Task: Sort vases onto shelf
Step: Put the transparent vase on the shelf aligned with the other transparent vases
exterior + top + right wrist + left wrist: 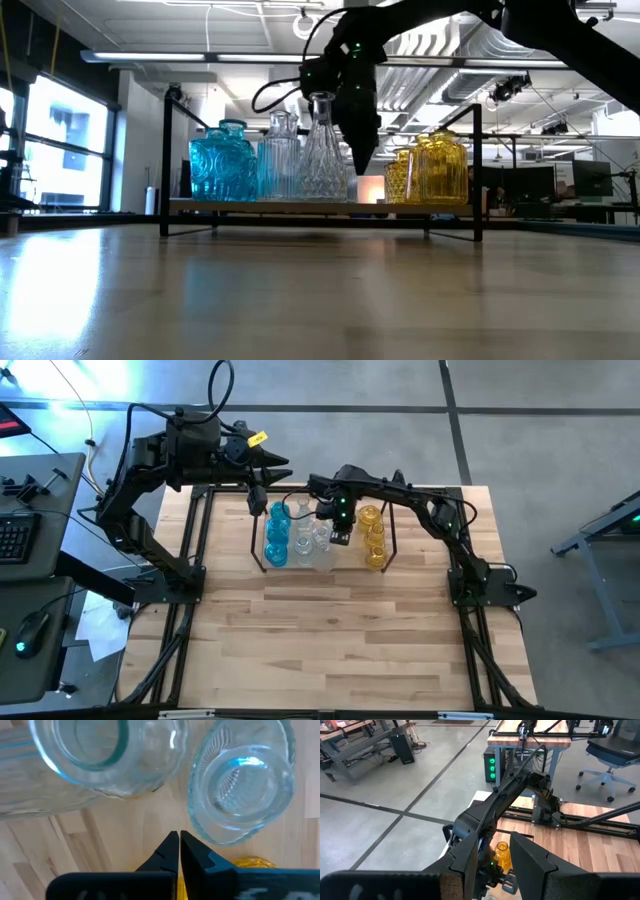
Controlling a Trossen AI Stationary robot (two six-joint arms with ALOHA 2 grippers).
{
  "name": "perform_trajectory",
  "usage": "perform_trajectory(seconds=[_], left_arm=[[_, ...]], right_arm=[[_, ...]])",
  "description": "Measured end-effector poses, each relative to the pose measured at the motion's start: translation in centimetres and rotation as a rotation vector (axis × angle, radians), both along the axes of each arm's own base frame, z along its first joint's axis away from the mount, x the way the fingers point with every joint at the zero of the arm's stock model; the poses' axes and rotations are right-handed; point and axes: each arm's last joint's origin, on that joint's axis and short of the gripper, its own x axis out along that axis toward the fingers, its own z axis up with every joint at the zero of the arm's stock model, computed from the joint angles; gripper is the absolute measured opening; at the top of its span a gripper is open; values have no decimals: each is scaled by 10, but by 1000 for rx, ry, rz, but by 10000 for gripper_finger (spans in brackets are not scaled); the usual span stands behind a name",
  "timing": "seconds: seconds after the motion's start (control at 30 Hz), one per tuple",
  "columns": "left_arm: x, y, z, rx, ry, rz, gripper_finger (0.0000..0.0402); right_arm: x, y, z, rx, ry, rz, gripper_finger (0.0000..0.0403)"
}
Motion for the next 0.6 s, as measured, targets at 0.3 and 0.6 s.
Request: perform_trajectory(seconds=[0.3, 0.6], left_arm=[[0, 0, 0, 16, 6, -6, 101], [0, 0, 0, 16, 7, -6, 101]], right_arm=[[-3, -8, 0, -29, 12, -14, 0], [-5, -14, 0, -54, 12, -20, 0]])
